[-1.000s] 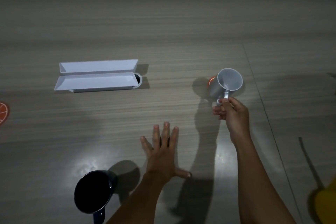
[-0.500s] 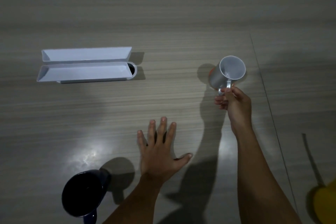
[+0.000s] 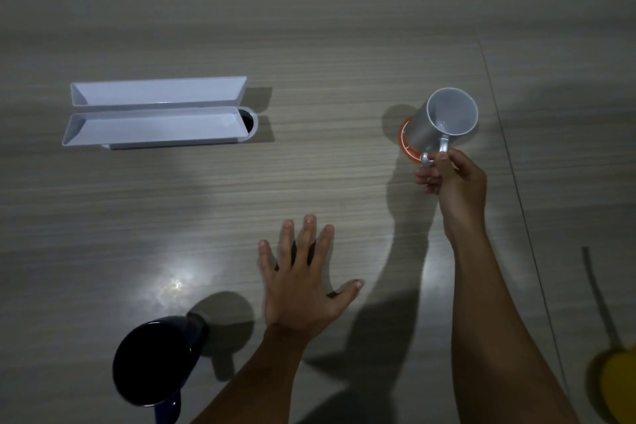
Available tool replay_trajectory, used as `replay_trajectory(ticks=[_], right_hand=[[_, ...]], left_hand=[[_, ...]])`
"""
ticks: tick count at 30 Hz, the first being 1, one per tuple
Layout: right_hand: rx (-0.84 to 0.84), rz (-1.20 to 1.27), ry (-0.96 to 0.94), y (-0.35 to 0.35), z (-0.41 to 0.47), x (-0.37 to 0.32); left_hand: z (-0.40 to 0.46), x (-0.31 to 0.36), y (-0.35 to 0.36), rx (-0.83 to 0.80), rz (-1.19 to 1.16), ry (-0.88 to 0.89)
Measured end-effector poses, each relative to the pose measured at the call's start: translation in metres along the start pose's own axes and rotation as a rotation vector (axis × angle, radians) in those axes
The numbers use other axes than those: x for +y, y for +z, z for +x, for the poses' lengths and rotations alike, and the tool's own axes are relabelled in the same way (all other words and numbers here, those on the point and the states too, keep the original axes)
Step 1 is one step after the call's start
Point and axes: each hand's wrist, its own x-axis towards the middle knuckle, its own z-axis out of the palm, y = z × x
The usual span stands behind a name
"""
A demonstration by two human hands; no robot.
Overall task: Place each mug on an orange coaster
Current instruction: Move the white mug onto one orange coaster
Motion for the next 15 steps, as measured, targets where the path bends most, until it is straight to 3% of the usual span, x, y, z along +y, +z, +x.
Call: replay_trajectory(ticks=[15], right_hand=[[-0.021, 0.009, 0.001, -0.0092, 0.0007, 0.0]], left_hand=[[0.0007, -0.0012, 0.003, 0.026, 0.004, -0.004]])
